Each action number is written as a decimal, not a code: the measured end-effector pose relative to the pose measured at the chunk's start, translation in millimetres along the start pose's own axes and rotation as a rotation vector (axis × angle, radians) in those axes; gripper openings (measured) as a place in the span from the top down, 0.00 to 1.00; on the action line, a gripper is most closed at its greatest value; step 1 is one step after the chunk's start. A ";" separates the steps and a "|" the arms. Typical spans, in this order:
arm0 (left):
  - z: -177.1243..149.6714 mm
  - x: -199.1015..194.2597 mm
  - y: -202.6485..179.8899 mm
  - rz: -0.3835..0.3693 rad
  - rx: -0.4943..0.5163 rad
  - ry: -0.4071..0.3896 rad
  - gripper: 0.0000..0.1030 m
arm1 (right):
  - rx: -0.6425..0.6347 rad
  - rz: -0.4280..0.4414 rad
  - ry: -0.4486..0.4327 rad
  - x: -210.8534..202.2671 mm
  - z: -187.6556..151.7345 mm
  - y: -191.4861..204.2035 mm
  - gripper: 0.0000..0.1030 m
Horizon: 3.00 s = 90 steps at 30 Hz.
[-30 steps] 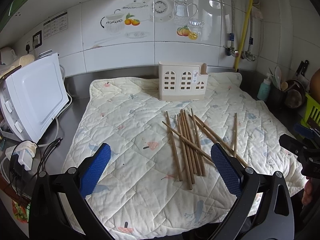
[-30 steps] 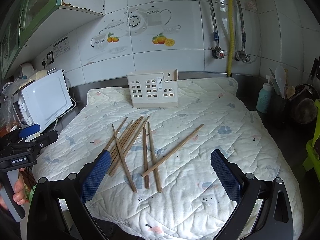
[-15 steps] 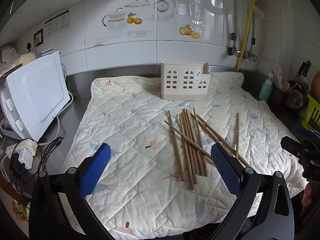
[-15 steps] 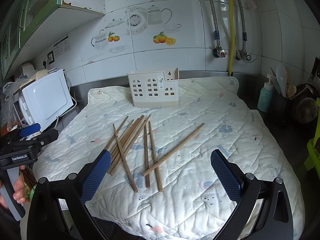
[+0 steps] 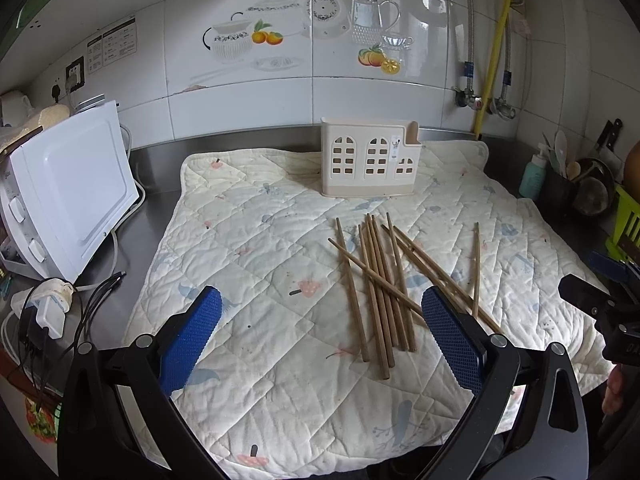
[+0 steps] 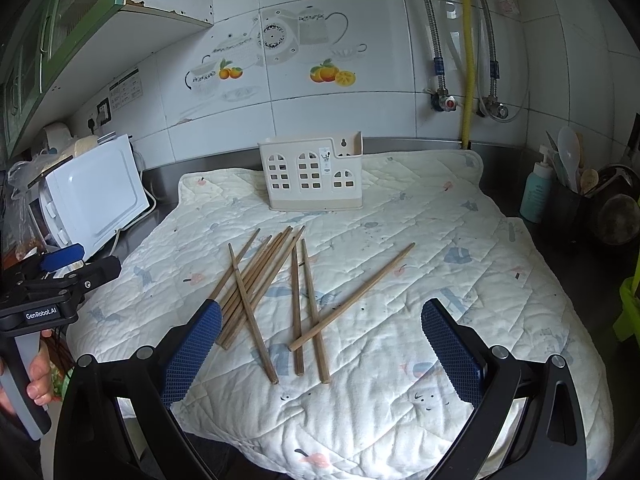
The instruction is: Organize utensils
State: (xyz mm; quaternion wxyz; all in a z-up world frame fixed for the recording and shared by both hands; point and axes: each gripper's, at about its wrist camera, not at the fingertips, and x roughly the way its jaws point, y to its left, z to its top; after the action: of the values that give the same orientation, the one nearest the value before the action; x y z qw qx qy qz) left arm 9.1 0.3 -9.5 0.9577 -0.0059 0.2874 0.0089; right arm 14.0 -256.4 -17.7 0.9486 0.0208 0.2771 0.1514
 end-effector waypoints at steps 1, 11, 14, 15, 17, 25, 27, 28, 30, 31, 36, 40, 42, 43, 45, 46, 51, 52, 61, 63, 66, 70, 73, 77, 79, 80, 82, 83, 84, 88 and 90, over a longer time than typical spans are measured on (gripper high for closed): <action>-0.1 0.1 -0.1 0.000 0.000 0.001 0.05 | 0.001 0.000 0.000 0.5 0.0 0.3 0.06; 0.0 7.8 0.6 0.001 -0.003 0.014 0.05 | -0.014 0.013 0.018 9.4 -0.8 3.5 0.06; -0.3 10.7 1.4 0.004 -0.004 0.019 0.05 | -0.018 0.022 0.026 13.1 -3.1 3.6 0.06; -0.3 11.8 1.6 0.004 -0.004 0.021 0.05 | -0.020 0.026 0.027 14.0 -3.7 3.4 0.06; -0.5 14.0 1.7 0.005 -0.004 0.026 0.05 | -0.027 0.028 0.029 15.3 -4.9 3.6 0.06; 1.3 20.2 3.8 -0.013 -0.007 0.026 0.05 | -0.036 0.038 0.025 19.2 -5.7 1.6 0.06; 2.9 20.4 7.0 -0.024 -0.018 0.016 0.05 | -0.036 0.039 0.029 20.4 -7.1 0.5 0.06; 3.3 20.6 8.2 -0.019 -0.021 0.008 0.05 | -0.036 0.038 0.031 20.7 -7.8 0.2 0.06; 4.0 22.0 10.0 -0.020 -0.023 0.001 0.05 | -0.035 0.039 0.035 21.8 -9.1 0.8 0.07; 4.3 23.3 11.0 -0.022 -0.024 0.002 0.05 | -0.034 0.041 0.039 23.1 -10.2 1.4 0.07; -0.9 32.8 14.8 -0.022 -0.023 0.007 0.05 | -0.035 0.058 0.063 32.0 -17.8 6.7 0.07; -7.1 42.6 19.8 -0.026 -0.035 0.031 0.05 | -0.058 0.079 0.086 42.0 -23.9 14.2 0.13; -9.7 47.5 24.2 -0.030 -0.053 0.042 0.05 | -0.062 0.093 0.096 46.6 -25.2 15.6 0.20; -10.8 49.2 26.0 -0.033 -0.060 0.045 0.05 | -0.059 0.091 0.103 50.0 -26.0 15.5 0.20; -12.9 53.1 29.4 -0.033 -0.072 0.052 0.05 | -0.045 0.086 0.119 57.6 -26.8 14.0 0.25; -13.9 55.1 30.8 -0.031 -0.075 0.054 0.05 | -0.037 0.087 0.126 60.5 -27.2 13.3 0.27; -16.6 63.6 35.2 -0.032 -0.086 0.065 0.05 | -0.020 0.077 0.148 71.9 -26.7 15.5 0.36; -16.9 65.2 36.1 -0.035 -0.086 0.067 0.05 | -0.019 0.080 0.149 73.0 -26.5 16.4 0.38; -22.8 78.1 45.5 -0.043 -0.099 0.081 0.05 | -0.113 0.201 0.180 87.5 -30.6 39.5 0.58; -24.2 79.8 46.2 -0.040 -0.099 0.080 0.05 | -0.143 0.227 0.186 92.4 -32.9 45.0 0.67; -25.7 82.6 48.2 -0.042 -0.110 0.085 0.05 | -0.179 0.245 0.196 99.0 -37.4 49.3 0.68; -27.0 84.9 51.9 -0.051 -0.128 0.083 0.05 | -0.201 0.243 0.204 105.9 -45.1 50.5 0.75; -27.6 87.4 53.6 -0.067 -0.146 0.088 0.05 | -0.201 0.250 0.215 109.7 -49.1 49.5 0.77; -30.3 89.2 51.2 -0.088 -0.145 0.096 0.05 | -0.229 0.225 0.205 110.6 -52.1 51.8 0.80; -32.0 90.0 48.4 -0.091 -0.137 0.101 0.05 | -0.238 0.221 0.202 110.9 -53.2 52.4 0.81; -33.1 90.3 47.2 -0.098 -0.136 0.103 0.05 | -0.238 0.219 0.201 110.9 -53.5 52.6 0.83; -35.3 90.3 45.6 -0.116 -0.141 0.107 0.08 | -0.240 0.215 0.202 111.9 -54.3 52.9 0.84; -36.8 91.5 44.0 -0.129 -0.142 0.114 0.12 | -0.239 0.216 0.202 112.2 -54.8 52.5 0.86; -38.3 92.8 42.6 -0.135 -0.141 0.121 0.13 | -0.239 0.213 0.202 112.5 -55.5 52.6 0.87; -43.4 95.7 34.9 -0.157 -0.128 0.140 0.19 | -0.236 0.207 0.197 113.5 -57.2 52.0 0.90; -45.4 96.8 31.2 -0.174 -0.126 0.147 0.30 | -0.237 0.200 0.194 113.4 -57.2 52.5 0.93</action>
State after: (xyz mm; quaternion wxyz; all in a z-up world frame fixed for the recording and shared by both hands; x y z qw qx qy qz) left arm 64.2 32.0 -100.9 0.9289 -0.0917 0.3542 -0.0567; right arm 59.9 -175.0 -118.4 0.8935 -0.0784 0.3441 0.2777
